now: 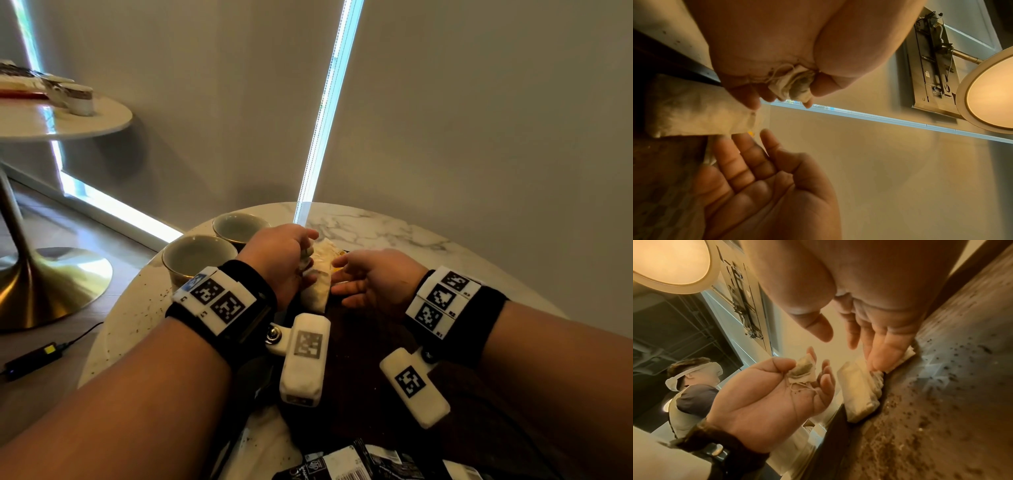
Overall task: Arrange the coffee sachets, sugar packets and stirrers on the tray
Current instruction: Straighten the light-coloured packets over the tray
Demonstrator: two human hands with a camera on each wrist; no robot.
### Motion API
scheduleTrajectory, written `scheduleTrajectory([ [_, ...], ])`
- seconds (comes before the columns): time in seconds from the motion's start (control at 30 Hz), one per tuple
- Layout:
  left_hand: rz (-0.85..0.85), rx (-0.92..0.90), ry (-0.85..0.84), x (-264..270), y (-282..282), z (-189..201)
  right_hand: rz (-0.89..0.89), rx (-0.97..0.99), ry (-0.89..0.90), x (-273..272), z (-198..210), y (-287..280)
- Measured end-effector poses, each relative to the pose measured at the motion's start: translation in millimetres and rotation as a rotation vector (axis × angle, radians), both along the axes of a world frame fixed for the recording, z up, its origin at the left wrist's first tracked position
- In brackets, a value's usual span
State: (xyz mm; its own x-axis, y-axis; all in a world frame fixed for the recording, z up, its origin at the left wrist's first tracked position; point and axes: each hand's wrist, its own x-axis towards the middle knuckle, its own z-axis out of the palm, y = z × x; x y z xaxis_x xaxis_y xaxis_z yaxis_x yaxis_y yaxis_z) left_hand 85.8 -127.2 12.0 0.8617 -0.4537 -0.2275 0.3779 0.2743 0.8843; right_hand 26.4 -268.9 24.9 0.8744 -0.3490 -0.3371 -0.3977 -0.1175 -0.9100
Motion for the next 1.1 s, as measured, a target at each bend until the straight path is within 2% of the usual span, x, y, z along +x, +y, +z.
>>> scheduleTrajectory([
  [0.1, -0.035, -0.028, -0.051, 1, 0, 3, -0.025, -0.094, -0.097, 1, 8, -6],
  [0.17, -0.049, -0.055, -0.057, -1, 1, 5, -0.015, -0.074, -0.183, 0, 14, -9],
  [0.37, -0.092, -0.182, -0.057, -10, 6, 8, 0.155, -0.064, -0.392, -10, 26, -5],
  [0.47, -0.088, -0.197, -0.063, -7, 6, 6, 0.213, -0.145, -0.409, -10, 22, -3],
  [0.67, -0.099, -0.170, -0.075, -7, 7, 6, 0.170, -0.247, -0.439, -9, 17, 2],
  [0.97, -0.073, -0.150, 0.021, -8, 7, 8, 0.043, -0.208, -0.458, 0, 18, -6],
  [1.1, -0.055, -0.108, 0.015, -5, 7, 8, 0.056, -0.209, -0.448, -4, 23, -9],
])
